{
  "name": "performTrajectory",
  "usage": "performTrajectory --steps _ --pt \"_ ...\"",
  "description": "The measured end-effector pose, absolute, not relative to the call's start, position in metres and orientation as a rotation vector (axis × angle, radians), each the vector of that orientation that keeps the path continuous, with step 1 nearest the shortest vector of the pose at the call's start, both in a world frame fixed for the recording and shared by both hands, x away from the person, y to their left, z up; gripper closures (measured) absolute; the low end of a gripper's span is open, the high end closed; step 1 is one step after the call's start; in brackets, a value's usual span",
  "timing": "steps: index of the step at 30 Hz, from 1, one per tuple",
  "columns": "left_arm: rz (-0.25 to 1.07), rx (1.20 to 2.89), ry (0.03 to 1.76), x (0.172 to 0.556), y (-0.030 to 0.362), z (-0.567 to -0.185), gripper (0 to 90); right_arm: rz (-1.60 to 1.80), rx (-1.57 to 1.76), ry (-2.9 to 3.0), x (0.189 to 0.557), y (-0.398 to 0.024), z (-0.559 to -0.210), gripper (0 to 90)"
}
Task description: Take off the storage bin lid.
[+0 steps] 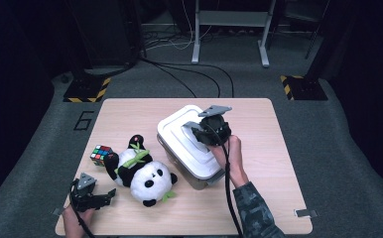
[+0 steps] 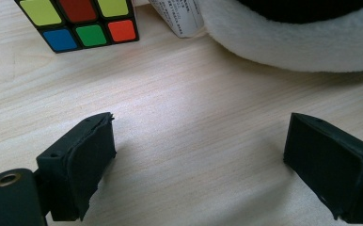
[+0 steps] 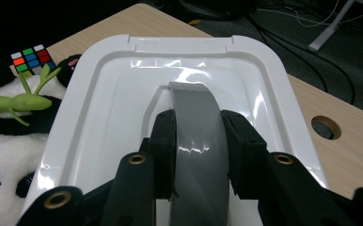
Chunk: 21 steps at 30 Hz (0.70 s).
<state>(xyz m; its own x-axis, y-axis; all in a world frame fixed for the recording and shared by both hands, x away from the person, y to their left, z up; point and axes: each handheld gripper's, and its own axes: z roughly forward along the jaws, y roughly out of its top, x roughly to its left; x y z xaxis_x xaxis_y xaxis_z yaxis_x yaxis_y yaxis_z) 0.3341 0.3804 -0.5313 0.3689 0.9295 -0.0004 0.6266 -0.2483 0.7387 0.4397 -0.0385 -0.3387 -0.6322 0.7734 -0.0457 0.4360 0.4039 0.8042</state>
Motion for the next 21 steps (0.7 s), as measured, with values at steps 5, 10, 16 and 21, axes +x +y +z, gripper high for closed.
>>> performTrajectory --steps 5,10,16,21 --pt "0.593 1.975 1.343 0.334 0.38 -0.531 9.1 1.111 1.037 2.231 0.439 -0.046 -0.333 66.7" --pt "0.594 1.975 1.343 0.334 0.38 -0.531 9.1 1.11 1.047 2.213 0.439 -0.056 -0.327 66.7" --pt "0.592 1.975 1.344 0.334 0.38 -0.531 9.2 1.111 1.075 2.183 0.439 -0.069 -0.321 66.7" --pt "0.59 1.978 1.343 0.334 0.38 -0.531 9.1 1.109 1.096 2.158 0.44 -0.082 -0.318 66.7"
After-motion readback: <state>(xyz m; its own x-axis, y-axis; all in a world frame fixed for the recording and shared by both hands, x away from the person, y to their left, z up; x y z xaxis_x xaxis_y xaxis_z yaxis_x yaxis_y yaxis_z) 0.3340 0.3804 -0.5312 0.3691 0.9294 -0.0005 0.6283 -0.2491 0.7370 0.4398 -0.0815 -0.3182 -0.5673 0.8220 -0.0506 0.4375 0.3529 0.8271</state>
